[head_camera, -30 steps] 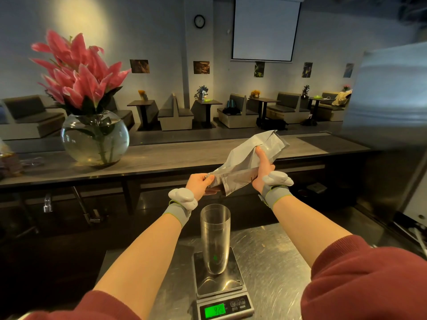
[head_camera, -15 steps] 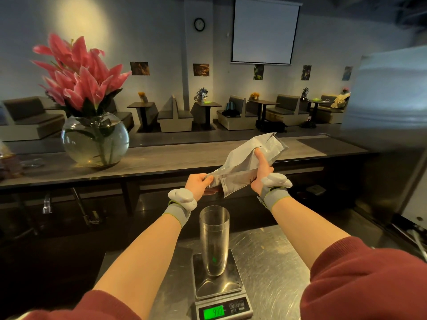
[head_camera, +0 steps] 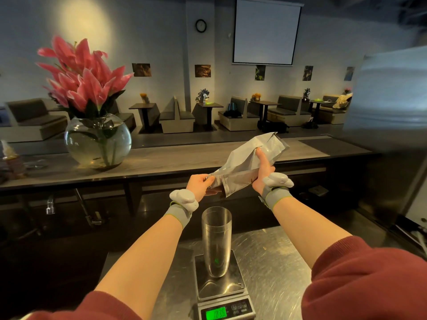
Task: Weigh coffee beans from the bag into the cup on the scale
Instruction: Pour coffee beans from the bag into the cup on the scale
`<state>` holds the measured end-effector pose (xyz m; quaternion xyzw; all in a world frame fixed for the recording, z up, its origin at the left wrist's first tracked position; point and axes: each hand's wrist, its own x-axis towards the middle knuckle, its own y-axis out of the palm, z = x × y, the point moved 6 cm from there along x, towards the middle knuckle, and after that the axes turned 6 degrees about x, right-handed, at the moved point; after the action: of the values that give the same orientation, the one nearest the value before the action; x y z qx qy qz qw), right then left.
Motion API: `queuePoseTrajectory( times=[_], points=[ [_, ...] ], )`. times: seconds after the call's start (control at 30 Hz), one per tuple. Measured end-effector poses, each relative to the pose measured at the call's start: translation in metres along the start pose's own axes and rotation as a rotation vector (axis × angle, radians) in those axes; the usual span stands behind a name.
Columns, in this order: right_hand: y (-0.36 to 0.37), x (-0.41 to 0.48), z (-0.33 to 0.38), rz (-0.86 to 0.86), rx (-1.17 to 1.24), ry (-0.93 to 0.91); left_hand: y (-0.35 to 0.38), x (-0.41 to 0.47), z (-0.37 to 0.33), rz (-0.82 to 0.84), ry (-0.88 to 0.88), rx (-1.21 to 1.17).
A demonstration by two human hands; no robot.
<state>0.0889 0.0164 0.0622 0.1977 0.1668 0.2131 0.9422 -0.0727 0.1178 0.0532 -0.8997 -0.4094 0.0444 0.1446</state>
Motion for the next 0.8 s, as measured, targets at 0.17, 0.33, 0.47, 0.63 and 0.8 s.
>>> queuePoseTrajectory(
  times=[0.17,0.33,0.47,0.63,0.8],
  points=[
    [0.0004,-0.0003,-0.0033,-0.007,-0.026,-0.016,-0.0029,0.0005,0.0013,-0.002,-0.002,-0.009],
    [-0.0006,0.0022,-0.0034,0.004,-0.023,0.0,-0.0031,0.0017,0.0059,0.016,-0.008,0.012],
    [0.0007,0.001,-0.0044,0.007,-0.016,-0.004,-0.0044,0.0014,0.0051,-0.002,-0.003,0.008],
    [0.0006,0.0014,-0.0054,-0.008,-0.022,-0.014,-0.0046,0.0024,0.0073,0.024,-0.018,0.015],
    [0.0,0.0032,-0.0046,-0.013,0.002,-0.024,-0.0018,0.0022,0.0082,0.031,-0.02,-0.004]
  ],
)
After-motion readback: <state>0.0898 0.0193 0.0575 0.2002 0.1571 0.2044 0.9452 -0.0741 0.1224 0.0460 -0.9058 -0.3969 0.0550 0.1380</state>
